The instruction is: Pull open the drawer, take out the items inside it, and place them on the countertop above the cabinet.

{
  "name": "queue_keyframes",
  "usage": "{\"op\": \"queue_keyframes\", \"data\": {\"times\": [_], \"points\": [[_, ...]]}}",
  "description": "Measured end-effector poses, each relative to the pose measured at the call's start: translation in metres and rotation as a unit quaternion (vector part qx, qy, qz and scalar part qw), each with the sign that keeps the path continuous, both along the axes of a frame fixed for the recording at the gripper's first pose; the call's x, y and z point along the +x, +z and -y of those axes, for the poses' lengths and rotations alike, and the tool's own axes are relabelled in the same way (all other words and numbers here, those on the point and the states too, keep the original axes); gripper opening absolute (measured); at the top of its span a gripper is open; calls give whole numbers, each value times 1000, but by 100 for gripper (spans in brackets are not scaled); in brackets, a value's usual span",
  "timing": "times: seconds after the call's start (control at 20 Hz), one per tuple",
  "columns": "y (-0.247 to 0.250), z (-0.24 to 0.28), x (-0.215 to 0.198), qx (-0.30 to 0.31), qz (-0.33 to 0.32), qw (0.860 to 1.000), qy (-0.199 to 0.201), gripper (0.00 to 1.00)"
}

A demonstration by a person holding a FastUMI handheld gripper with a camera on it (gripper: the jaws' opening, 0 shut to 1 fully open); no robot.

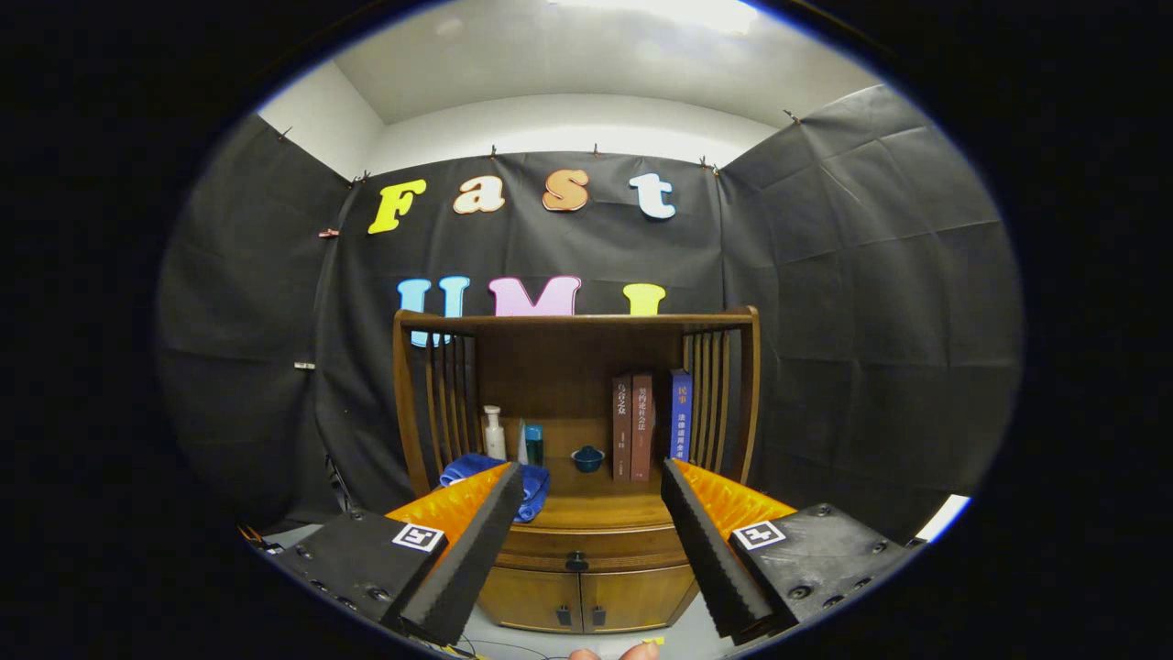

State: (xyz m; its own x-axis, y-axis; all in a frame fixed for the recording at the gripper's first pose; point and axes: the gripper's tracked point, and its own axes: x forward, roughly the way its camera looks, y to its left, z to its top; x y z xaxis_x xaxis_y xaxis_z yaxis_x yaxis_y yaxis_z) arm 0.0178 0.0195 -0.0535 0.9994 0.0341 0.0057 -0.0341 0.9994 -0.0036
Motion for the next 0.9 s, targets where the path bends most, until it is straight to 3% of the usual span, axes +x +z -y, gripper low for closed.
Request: {"op": "queue_keyframes", "data": {"times": [0.2,0.9], "points": [[-45,-7,16,7,8,1000,7,98],[-265,-30,115,10,-72,997,19,99]]}}
